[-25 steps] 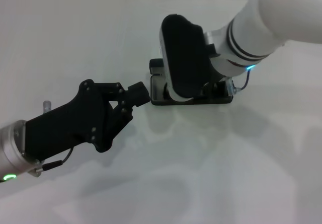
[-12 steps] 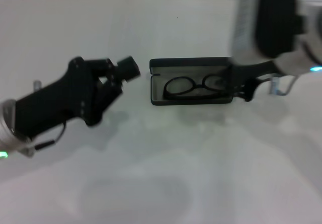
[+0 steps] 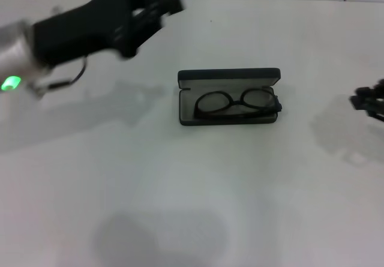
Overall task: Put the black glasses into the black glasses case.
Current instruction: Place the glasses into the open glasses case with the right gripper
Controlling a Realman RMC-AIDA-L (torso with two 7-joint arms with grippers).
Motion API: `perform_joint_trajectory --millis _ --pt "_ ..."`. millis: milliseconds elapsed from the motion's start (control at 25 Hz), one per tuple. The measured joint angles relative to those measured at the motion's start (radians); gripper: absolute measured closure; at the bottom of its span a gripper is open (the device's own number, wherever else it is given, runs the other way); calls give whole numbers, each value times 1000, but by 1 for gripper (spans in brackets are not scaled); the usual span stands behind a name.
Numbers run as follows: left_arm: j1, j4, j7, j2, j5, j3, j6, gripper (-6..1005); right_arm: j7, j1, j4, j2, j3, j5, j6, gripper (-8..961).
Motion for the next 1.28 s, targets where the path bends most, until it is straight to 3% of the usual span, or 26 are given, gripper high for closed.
perform_joint_trajectory --millis 200,360,480,600,760,960,1040,1160,1280 --pt "-124 49 -101 3 128 -1 -185 926 -186 -7 190 -2 270 250 -142 850" --pt "-185 63 -138 -16 226 -2 -280 926 -333 6 367 -6 557 451 -337 852" --pt "-211 67 -165 -32 282 -2 -342 927 -401 17 478 -8 755 489 -455 852" --pt "-221 73 -180 -51 329 -3 -393 927 -436 15 558 -9 875 481 -501 853" --pt "-215 75 -180 -62 342 -3 -411 926 -455 6 615 -11 904 416 -497 854" --pt "-192 108 -176 -85 336 -3 -394 925 -457 40 653 -6 816 303 -423 856" --pt "-145 166 -178 -96 325 -6 -358 925 -457 75 679 -5 748 277 -350 856" --pt "-16 278 -183 -109 282 -40 -234 924 -453 157 724 -5 610 243 -196 857" --pt "69 303 -178 -122 257 -103 -106 924 -449 233 778 -11 513 224 -80 858"
